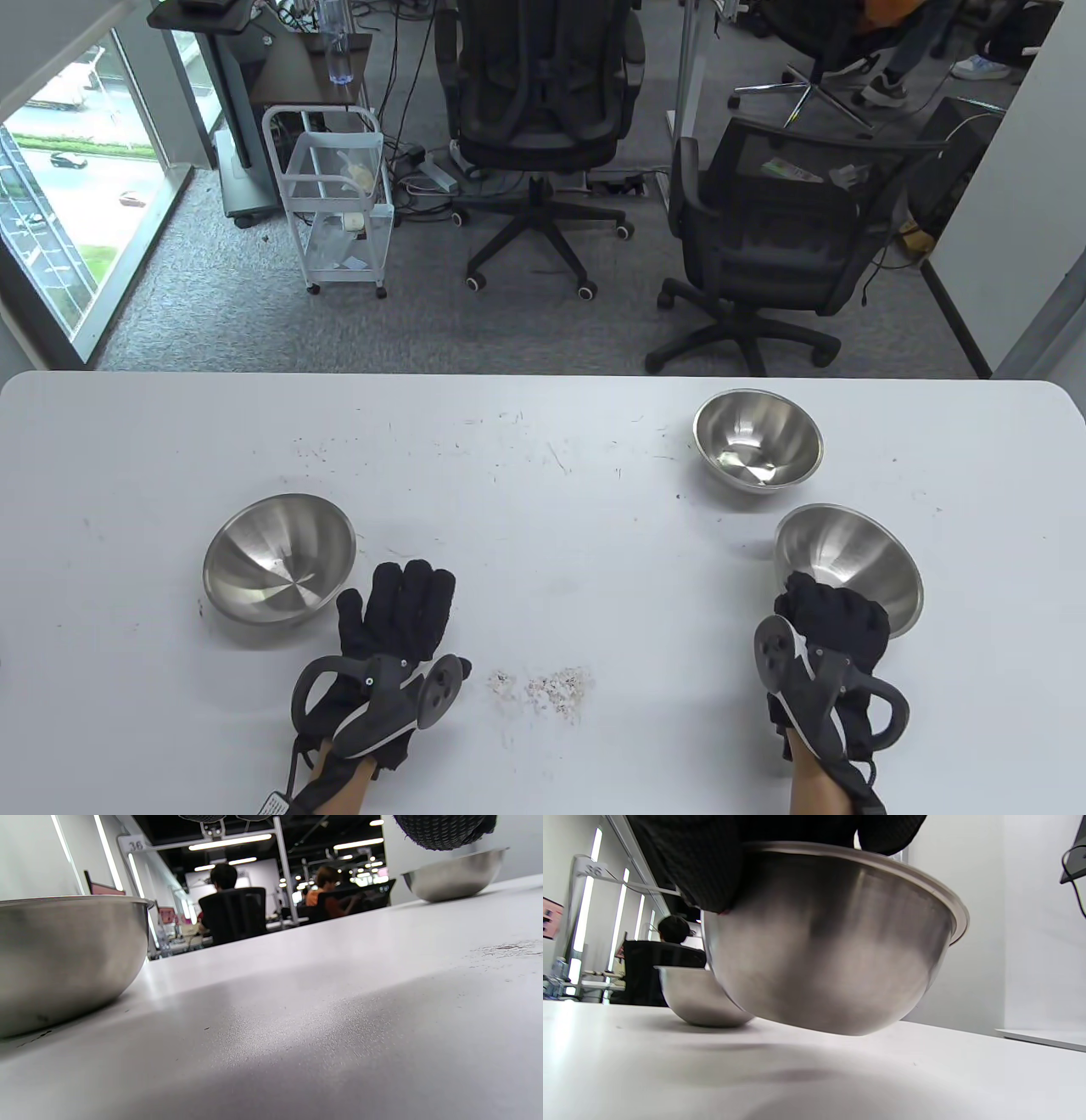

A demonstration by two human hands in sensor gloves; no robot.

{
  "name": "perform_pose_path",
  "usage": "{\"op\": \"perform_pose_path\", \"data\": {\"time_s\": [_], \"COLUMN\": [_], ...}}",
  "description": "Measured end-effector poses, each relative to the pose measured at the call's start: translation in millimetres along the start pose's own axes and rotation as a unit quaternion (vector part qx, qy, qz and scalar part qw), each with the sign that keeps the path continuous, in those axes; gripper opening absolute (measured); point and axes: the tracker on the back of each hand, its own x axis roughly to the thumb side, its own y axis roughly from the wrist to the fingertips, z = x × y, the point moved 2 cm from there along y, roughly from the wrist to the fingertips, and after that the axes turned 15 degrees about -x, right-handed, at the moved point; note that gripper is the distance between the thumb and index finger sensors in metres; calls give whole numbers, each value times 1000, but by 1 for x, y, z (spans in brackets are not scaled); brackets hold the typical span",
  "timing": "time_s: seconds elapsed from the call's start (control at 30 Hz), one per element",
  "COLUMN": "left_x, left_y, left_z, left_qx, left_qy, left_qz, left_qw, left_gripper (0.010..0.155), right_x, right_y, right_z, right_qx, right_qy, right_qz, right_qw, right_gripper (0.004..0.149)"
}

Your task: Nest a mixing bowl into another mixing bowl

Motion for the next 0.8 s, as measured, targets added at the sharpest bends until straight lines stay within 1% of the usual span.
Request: {"op": "perform_pose_path", "data": {"time_s": [0.13, 0.23, 0.43, 0.57, 0.63, 0.8], "left_x": [-1, -1, -2, -3, -3, -4], "left_y": [0, 0, 0, 0, 0, 0], "left_z": [0, 0, 1, 1, 1, 1], "left_qx": [0, 0, 0, 0, 0, -2], "left_qy": [1, 2, 3, 4, 3, 3], "left_qz": [2, 3, 6, 8, 9, 11], "left_qw": [1000, 1000, 1000, 1000, 1000, 1000], "left_gripper": [100, 100, 100, 100, 100, 100], "right_x": [20, 38, 77, 106, 120, 150], "right_y": [-6, -13, -25, -33, -39, -55], "right_z": [-22, -31, -37, -35, -34, -35], "right_qx": [-42, -56, -50, -28, -21, -24], "right_qy": [31, 60, 100, 122, 134, 141], "right_qz": [-41, -65, -115, -150, -168, -233], "right_qw": [998, 995, 987, 981, 976, 962], "right_gripper": [30, 30, 30, 30, 30, 30]}}
